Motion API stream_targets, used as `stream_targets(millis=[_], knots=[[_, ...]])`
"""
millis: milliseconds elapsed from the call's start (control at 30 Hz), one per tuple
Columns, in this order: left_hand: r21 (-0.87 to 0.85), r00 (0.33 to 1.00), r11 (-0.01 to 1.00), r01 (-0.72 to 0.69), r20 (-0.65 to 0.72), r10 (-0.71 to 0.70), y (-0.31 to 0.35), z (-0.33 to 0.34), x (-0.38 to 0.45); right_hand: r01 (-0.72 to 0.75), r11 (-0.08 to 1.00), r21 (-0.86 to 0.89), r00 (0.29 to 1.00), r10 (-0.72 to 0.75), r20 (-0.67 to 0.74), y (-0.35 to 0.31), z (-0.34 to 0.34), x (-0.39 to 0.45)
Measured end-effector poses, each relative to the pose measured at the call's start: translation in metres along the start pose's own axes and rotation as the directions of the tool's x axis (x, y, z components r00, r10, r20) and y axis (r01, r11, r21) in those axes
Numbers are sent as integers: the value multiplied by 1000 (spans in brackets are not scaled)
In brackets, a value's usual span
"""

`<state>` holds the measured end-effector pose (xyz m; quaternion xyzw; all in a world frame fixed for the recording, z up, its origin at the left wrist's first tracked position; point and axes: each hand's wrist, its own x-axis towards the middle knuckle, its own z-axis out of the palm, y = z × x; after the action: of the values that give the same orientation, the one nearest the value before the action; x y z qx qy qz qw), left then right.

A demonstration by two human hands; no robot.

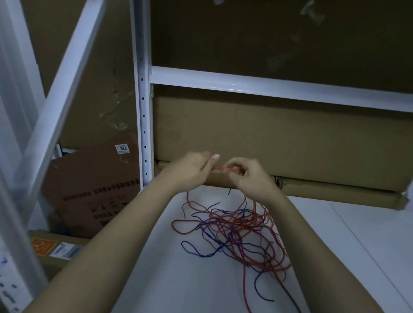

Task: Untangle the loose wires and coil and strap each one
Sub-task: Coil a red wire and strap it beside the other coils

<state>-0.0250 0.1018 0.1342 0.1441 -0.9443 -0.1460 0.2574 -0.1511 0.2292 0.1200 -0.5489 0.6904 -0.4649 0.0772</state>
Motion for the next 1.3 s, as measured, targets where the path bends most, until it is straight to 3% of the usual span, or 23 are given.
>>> stream_targets(millis=[67,133,200,233,300,367,400,433,500,567,633,700,767,800,867,967,1033,1067,1100,1133,1200,1233,1300], knots=[[-1,999,999,37,34,-36,5,-14,1,-15,997,-75,1000,14,-16,5,-12,9],[-384,988,916,116,143,-65,6,-29,-3,-16,1000,20,999,17,-33,10,-19,15],[-792,970,583,182,243,26,10,-40,-6,6,985,175,1000,-2,-21,10,-14,19],[-903,974,390,179,219,60,14,-41,-6,5,974,225,1000,-4,-5,8,-7,21],[-990,993,84,114,115,14,22,-40,-3,-37,970,239,998,23,60,4,11,21],[-999,994,-53,9,15,-109,27,-36,6,-87,978,190,984,54,170,3,30,15],[-998,985,-43,-43,-35,-168,26,-33,12,-104,979,176,972,63,225,4,38,9],[-996,972,38,-75,-82,-219,25,-29,16,-103,982,157,962,58,266,5,43,2],[-906,955,422,-27,-149,-258,17,-22,20,-44,994,97,955,14,297,3,46,-10],[-607,976,789,89,-106,-192,4,-10,15,34,997,69,967,-51,250,-4,38,-14],[-338,995,938,83,-20,-95,-6,-2,7,93,992,80,989,-102,107,-10,23,-7],[-283,998,958,41,51,-27,-8,2,0,104,992,72,994,-101,-43,-12,4,4],[-440,994,897,52,108,-5,-5,1,-4,104,994,32,987,-99,-123,-10,-5,12],[-569,992,819,71,124,0,-3,-1,-5,106,994,40,984,-99,-149,-8,-4,15],[-819,993,566,95,114,-2,2,-5,-7,77,985,152,985,-52,-164,-3,6,16],[-988,996,153,11,-3,-92,6,-14,-4,-73,936,344,997,78,1,7,29,12],[-996,980,53,-74,-83,-183,5,-15,3,-141,941,308,983,95,158,12,40,2],[-990,965,100,-100,-122,-234,3,-14,6,-140,953,268,972,80,221,14,44,-4],[-970,947,223,-98,-159,-278,1,-11,8,-128,962,242,962,61,265,14,47,-10],[-907,934,417,-58,-197,-298,-1,-8,8,-116,963,242,956,42,291,14,49,-15],[-573,953,817,71,-204,-226,-13,2,0,-97,955,279,954,10,301,11,49,-21],[-378,973,918,116,-142,-181,-18,6,-5,-91,953,290,958,4,287,9,47,-22],[-138,991,982,131,-7,-133,-24,10,-14,-89,955,282,972,21,235,6,38,-19]])
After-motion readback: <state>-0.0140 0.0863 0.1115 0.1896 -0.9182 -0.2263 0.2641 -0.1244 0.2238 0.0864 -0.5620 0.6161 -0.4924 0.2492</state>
